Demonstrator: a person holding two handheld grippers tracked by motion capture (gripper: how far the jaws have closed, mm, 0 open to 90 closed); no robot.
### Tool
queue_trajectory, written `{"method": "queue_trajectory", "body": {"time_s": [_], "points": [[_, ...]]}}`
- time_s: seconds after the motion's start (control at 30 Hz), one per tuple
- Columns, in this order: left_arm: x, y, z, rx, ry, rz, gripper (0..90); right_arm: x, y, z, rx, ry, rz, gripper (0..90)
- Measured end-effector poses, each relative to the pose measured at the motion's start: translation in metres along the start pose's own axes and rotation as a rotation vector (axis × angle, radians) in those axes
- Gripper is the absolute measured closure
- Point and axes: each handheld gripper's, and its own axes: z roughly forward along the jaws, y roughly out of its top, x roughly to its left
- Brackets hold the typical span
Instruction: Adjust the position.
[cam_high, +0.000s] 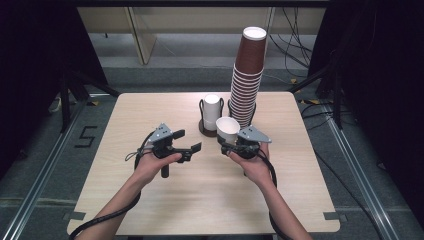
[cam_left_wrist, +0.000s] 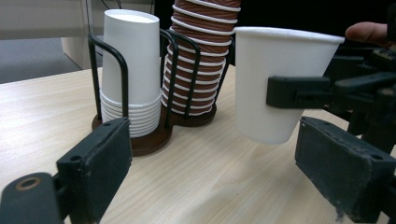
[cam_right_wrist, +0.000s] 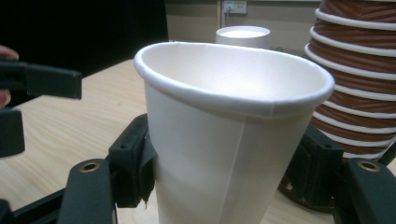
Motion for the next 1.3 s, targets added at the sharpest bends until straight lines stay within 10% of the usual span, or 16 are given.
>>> {"method": "queue_trajectory", "body": {"time_s": [0.43, 0.8, 1.3], "points": [[-0.011, -0.002, -0.004, 0.003, -0.03, 0.0, 10.3, 0.019, -0.02, -0.006, 0.005, -0.029, -0.133, 33.1], [-0.011, -0.003, -0.01, 0.009, -0.018, 0.024, 10.2, 0.027, -0.031, -0.008, 0.02, -0.011, -0.141, 33.0], [-0.027, -0.009, 0.003, 0.057, -0.107, 0.069, 4.1, 0.053, -0.039, -0.005, 0.037, 0.047, -0.189, 32.9]]}}
